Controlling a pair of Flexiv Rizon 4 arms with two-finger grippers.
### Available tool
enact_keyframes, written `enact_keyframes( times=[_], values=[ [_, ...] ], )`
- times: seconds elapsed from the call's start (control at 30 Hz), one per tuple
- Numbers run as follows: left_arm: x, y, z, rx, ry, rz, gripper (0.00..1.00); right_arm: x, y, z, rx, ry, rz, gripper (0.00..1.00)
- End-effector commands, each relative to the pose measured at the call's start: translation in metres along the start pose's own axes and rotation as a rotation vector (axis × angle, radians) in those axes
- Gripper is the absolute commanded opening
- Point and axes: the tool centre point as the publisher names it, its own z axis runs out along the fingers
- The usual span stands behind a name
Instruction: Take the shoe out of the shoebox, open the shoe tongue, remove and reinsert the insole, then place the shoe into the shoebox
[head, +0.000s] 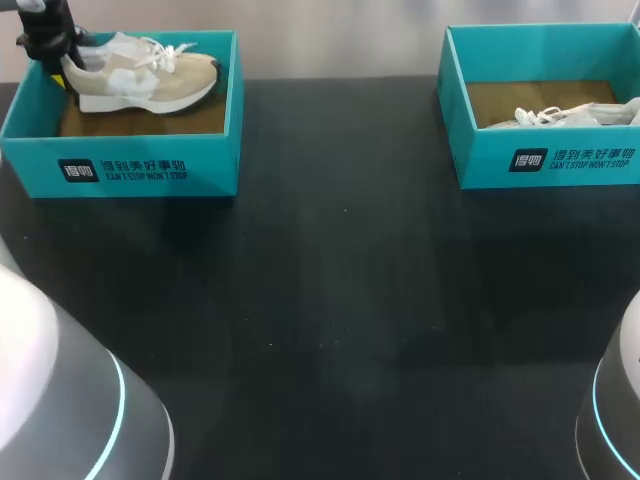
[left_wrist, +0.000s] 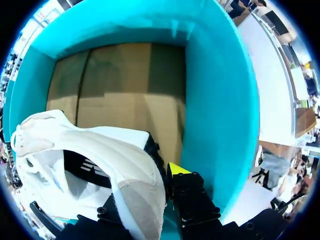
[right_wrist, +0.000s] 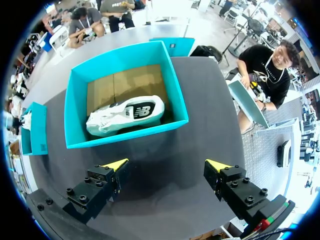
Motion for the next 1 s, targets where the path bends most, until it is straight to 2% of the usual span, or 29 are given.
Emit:
enact_keyframes(
  times=[0.03,0.8,1.0],
  values=[
    [0.005,-0.013,-0.025,-0.02,-0.003,-0.001,0.0,0.001,0.0,0.0,-0.001,-0.002,0.001,1.0],
    [0.016,-0.039,-0.161,-0.143,0.073,-0.071,0.0,0.001,0.0,0.0,-0.001,-0.002,0.001,1.0],
    [0.024,-0.066,-0.194,-0.165,0.093,-0.067,0.0,0.001,0.0,0.0,-0.001,-0.002,0.001,1.0]
  ],
)
